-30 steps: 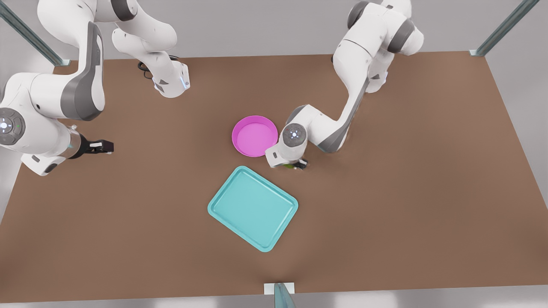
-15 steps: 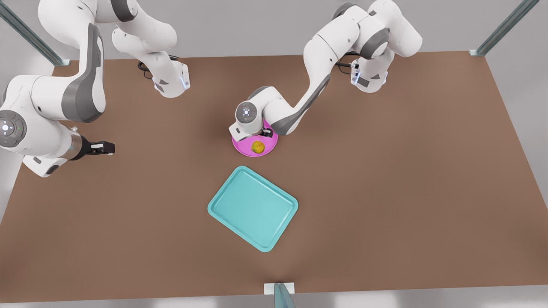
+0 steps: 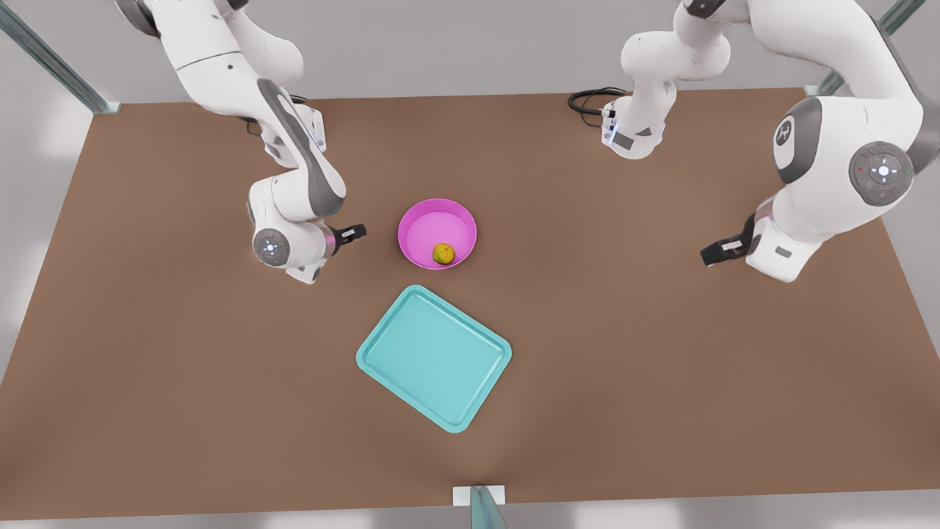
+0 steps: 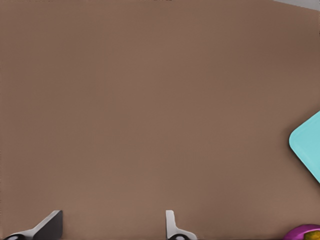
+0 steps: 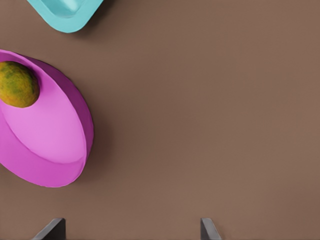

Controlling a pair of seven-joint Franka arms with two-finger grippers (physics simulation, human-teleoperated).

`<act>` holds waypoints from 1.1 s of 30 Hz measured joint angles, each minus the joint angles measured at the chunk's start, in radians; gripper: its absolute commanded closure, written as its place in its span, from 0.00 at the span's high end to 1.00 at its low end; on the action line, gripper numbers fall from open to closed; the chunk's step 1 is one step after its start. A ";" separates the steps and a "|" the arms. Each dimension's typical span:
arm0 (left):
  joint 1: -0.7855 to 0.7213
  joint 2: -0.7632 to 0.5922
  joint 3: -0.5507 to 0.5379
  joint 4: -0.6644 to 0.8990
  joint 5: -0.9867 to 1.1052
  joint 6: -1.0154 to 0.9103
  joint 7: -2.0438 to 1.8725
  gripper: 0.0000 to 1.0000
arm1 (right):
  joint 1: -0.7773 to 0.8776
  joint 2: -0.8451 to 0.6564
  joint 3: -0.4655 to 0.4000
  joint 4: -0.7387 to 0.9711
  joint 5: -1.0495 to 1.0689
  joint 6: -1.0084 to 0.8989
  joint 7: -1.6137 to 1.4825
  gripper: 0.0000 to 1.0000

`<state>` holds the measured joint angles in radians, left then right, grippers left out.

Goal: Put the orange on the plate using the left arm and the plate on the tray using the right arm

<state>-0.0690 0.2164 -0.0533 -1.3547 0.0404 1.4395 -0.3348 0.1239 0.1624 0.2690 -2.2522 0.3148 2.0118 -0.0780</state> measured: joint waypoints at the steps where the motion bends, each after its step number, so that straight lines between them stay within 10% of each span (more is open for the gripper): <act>1: 0.003 0.010 -0.003 0.003 0.008 0.003 0.024 1.00 | 0.001 0.001 0.020 -0.052 0.011 0.071 0.011 1.00; 10: 0.007 0.025 -0.003 0.026 0.002 -0.002 0.186 1.00 | -0.001 0.123 0.165 -0.179 0.123 0.542 0.088 1.00; 25: 0.006 0.012 -0.003 0.017 -0.001 -0.007 0.327 1.00 | 0.027 0.202 0.231 -0.146 0.149 0.689 0.154 1.00; 28: 0.006 0.012 -0.003 0.016 -0.001 -0.008 0.343 1.00 | 0.028 0.215 0.231 -0.136 0.154 0.691 0.156 0.47; 33: 0.006 0.012 -0.003 0.015 -0.001 -0.010 0.365 1.00 | 0.026 0.221 0.231 -0.128 0.160 0.688 0.153 0.33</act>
<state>-0.0632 0.2284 -0.0566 -1.3396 0.0393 1.4300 0.0305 0.1501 0.3830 0.5002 -2.3798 0.4748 2.6996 0.0749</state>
